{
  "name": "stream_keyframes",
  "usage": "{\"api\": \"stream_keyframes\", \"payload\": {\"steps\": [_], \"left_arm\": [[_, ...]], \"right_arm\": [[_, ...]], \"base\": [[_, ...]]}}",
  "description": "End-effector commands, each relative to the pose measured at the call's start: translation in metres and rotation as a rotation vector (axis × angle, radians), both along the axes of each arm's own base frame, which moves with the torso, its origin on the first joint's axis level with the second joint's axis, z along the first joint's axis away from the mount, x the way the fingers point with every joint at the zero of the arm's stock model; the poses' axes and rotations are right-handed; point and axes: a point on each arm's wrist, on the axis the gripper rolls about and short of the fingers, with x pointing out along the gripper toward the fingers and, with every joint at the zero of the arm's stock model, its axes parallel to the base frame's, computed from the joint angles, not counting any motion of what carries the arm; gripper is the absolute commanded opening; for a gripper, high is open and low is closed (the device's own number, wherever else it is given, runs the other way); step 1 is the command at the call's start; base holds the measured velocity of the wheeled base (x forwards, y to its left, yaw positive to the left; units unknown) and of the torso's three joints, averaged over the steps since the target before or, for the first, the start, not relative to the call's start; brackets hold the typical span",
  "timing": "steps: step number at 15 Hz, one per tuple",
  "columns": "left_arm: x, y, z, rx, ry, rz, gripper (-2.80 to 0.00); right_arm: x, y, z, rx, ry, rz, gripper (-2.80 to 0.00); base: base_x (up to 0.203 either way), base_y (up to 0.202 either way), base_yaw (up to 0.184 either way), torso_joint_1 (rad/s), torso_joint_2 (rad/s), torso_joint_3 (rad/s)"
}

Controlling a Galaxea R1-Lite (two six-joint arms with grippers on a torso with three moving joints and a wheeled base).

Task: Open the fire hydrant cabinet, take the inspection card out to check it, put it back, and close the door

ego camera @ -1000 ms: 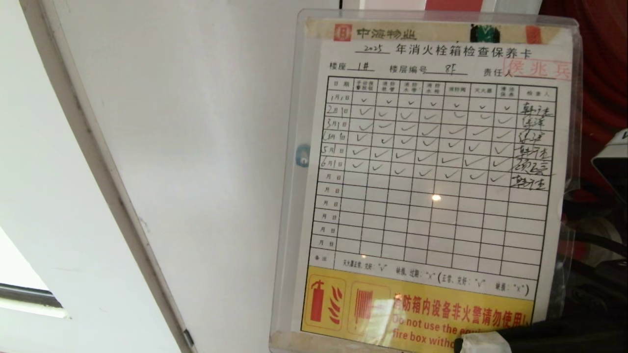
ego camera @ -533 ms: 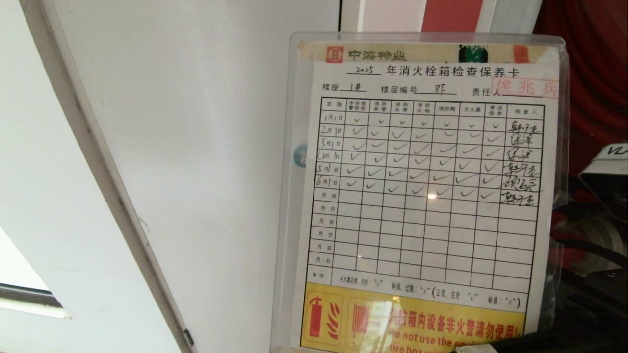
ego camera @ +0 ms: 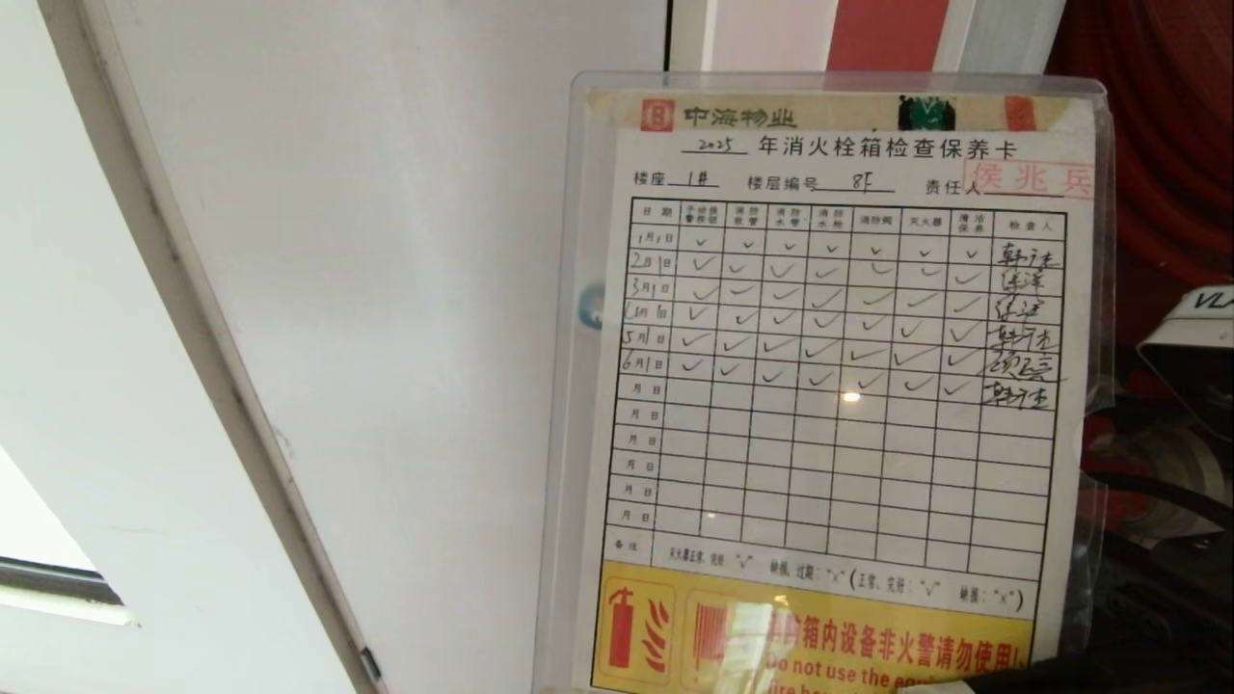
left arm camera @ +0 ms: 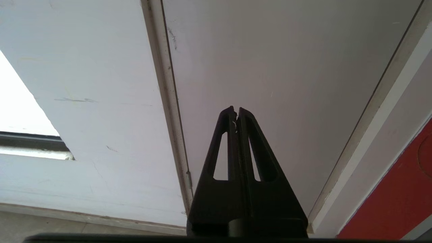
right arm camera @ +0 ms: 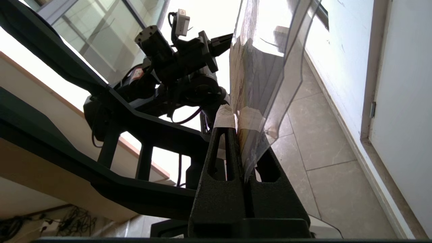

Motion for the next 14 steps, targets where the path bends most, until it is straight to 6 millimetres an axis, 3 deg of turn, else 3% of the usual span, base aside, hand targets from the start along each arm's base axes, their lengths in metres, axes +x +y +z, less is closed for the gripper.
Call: {"api": "stream_keyframes", "payload": {"steps": [1, 14], "left_arm": [[0.0006, 0.0000, -0.0016, -0.001, 0.007, 0.001, -2.80], [0.0006, 0.0000, -0.0016, -0.001, 0.007, 0.001, -2.80]], "right_arm": [[-0.0002, 0.0000, 0.0004, 0.002, 0.000, 0.005, -2.80], [-0.0040, -0.0012, 0.0001, 0.004, -0.045, 0.044, -2.80]], "base": [[0.000, 0.000, 0.000, 0.000, 0.00, 0.000], [0.000, 0.000, 0.000, 0.000, 0.00, 0.000]]}}
